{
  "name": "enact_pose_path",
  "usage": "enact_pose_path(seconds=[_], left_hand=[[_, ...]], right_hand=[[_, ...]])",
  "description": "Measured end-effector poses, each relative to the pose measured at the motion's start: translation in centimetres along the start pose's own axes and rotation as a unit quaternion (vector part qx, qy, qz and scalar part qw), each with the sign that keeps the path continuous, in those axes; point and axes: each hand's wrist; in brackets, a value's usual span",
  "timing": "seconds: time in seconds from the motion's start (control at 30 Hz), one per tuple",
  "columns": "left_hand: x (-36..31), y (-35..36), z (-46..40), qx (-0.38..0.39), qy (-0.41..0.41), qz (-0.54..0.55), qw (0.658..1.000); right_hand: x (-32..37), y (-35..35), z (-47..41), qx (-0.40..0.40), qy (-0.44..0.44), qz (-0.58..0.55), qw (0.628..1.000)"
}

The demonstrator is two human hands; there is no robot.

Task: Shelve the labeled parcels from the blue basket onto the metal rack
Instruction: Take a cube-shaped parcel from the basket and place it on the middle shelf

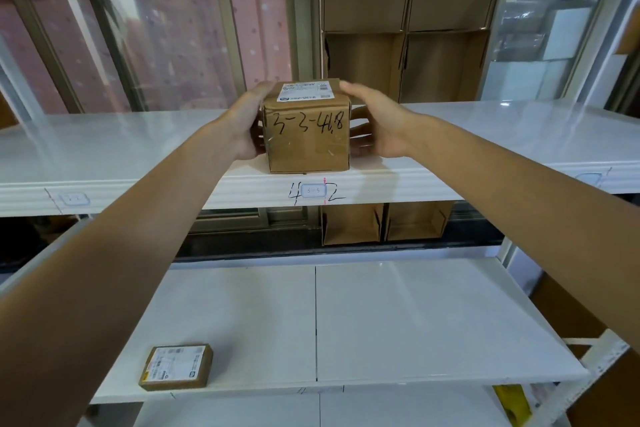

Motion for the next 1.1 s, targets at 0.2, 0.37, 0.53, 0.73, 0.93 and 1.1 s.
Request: enact_pose_path(seconds=[0.2, 0.37, 0.53, 0.73, 0.93, 1.1], left_hand=[[-0.4, -3.7, 2.0, -0.103, 0.036, -0.007, 0.994], [1.5, -7.2, 7.5, -0.141, 0.084, -0.012, 0.986], [4.6, -10.8, 14.0, -0.182, 0.077, -0.052, 0.979], [10.1, -12.8, 22.7, -0.215, 0.002, -0.067, 0.974], [17.0, -12.4, 29.2, -0.184, -0.104, -0.120, 0.970], [22.7, -12.8, 31.8, -0.147, -0.146, -0.152, 0.966]], right_hand=[[0.5, -0.4, 2.3, -0.125, -0.090, 0.047, 0.987], [-1.7, -0.5, 6.3, -0.185, -0.211, 0.070, 0.957], [-6.0, 1.4, 10.9, -0.186, -0.290, 0.142, 0.928], [-11.4, 4.0, 16.6, -0.125, -0.186, 0.188, 0.956], [-18.5, 7.1, 21.1, -0.032, -0.068, 0.241, 0.968], [-23.5, 10.8, 22.9, 0.019, -0.031, 0.306, 0.951]])
Point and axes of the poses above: each hand's wrist, its own z-axis away from the middle knuckle, its own y-axis out of the palm, x = y × z, and after that the axes turned 12 degrees about -z, right-handed
